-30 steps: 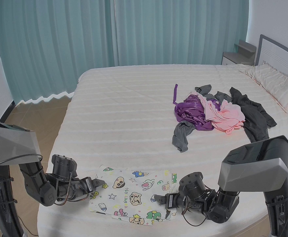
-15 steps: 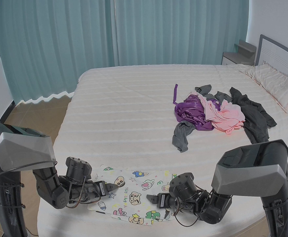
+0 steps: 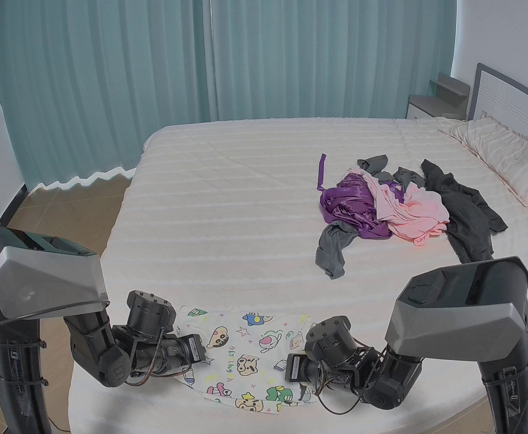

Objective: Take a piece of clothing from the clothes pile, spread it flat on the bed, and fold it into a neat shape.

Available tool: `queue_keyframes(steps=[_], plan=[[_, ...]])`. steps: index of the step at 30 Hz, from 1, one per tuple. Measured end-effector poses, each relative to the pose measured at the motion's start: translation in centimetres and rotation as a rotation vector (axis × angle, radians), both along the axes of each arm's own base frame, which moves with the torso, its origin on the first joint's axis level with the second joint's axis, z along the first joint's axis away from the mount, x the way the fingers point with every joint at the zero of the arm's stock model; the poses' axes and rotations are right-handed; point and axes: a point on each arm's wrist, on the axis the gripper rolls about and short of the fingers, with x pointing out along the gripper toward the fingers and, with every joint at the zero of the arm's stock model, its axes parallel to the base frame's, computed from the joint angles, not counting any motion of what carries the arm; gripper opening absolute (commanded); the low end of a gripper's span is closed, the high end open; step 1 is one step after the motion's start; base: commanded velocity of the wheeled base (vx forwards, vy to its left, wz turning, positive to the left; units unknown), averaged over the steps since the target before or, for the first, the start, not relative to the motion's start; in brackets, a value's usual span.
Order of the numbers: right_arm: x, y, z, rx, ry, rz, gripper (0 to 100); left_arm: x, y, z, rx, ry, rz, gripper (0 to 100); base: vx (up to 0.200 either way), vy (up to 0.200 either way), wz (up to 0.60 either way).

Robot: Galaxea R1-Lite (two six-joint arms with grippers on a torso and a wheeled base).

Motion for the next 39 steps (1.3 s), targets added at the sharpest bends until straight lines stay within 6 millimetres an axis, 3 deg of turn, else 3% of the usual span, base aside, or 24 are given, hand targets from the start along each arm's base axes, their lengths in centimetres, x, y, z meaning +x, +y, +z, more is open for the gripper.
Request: queue_keyframes(steps=[18,39], plan=[[0.4,-0.4,1.3,0.028,-0.024,-0.055,0,-0.1,0.0,2.8,-0.146,-0.006,0.136,0,0.000,0.000,0.00],[0.4,-1.2,2.7,0.052,-0.037,-0.080,0,-0.9,-0.9,3.7,-0.172,-0.012,0.131,0,0.000,-0.200,0.00]])
